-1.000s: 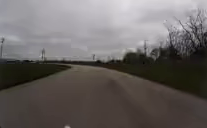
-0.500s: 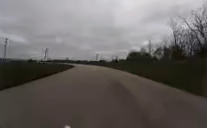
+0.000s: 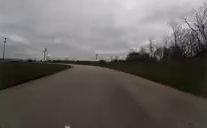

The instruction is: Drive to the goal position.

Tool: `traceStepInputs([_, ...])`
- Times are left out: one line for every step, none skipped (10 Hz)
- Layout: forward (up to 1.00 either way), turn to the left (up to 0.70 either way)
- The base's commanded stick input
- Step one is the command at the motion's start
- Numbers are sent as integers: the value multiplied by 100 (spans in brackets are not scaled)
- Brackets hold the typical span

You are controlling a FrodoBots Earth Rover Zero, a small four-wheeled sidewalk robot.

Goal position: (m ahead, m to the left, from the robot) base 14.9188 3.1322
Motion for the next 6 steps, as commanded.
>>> traceStepInputs([100, 0])
traceStepInputs([100, 0])
traceStepInputs([100, 0])
traceStepInputs([100, 0])
traceStepInputs([100, 0])
traceStepInputs([100, 0])
